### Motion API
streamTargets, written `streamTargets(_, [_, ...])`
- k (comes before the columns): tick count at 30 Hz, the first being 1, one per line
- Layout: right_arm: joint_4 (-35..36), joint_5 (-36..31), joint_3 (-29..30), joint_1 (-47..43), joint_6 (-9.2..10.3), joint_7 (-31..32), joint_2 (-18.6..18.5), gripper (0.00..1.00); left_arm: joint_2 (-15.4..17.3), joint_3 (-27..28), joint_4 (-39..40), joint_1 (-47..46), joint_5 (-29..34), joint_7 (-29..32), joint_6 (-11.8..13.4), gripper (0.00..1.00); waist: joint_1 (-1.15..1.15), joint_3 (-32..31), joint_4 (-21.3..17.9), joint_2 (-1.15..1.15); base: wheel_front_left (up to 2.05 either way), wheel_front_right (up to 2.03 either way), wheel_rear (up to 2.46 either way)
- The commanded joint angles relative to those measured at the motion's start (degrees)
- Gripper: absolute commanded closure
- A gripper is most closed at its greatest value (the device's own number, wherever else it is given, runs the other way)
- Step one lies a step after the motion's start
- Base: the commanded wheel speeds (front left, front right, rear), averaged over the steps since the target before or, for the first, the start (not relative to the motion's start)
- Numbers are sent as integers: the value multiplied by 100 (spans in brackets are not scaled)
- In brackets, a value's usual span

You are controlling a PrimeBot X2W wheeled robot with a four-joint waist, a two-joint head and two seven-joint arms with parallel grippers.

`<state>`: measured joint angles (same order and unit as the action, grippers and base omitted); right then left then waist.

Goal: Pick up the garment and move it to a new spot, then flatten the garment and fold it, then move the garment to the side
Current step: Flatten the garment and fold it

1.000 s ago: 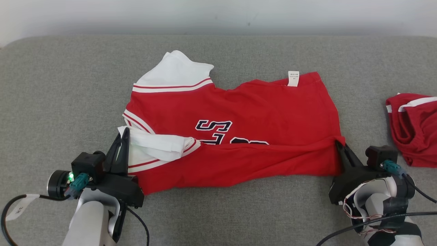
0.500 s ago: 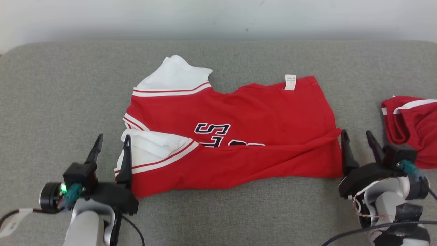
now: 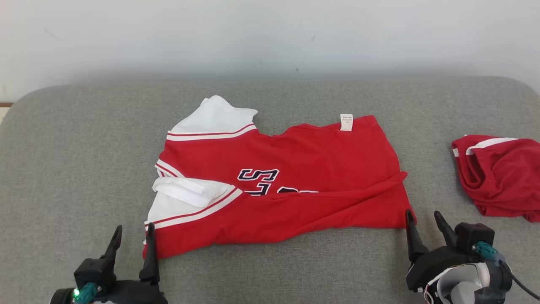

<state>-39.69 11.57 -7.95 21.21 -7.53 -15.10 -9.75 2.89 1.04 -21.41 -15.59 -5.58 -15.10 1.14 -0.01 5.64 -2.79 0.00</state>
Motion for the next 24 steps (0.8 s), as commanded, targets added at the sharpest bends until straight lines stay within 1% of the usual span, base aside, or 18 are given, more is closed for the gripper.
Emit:
streamTargets(1, [-35, 51, -36, -88, 8, -3, -2, 0, 6, -18, 49, 121, -86, -5, 45, 0, 1, 14, 3, 0, 0, 0, 0])
streamTargets(14, [-231, 232, 73, 152, 8, -3, -46, 0, 4, -236, 181, 34, -147, -5, 133, 0, 1, 302, 190, 0, 0, 0, 0])
streamTargets(18, [-455, 252, 21, 180, 8, -2, -22, 0, 5, -264, 173, -6, -157, -5, 139, 0, 1, 344, 244, 0, 0, 0, 0])
streamTargets(22, [-532, 248, -34, 225, 8, 1, -41, 1, 5, -272, 183, -26, -164, -5, 141, 0, 1, 362, 263, 0, 0, 0, 0])
streamTargets(24, [-619, 255, -79, 218, 8, 4, -40, 32, 4, -262, 190, -29, -160, -5, 144, 0, 1, 371, 263, 0, 0, 0, 0])
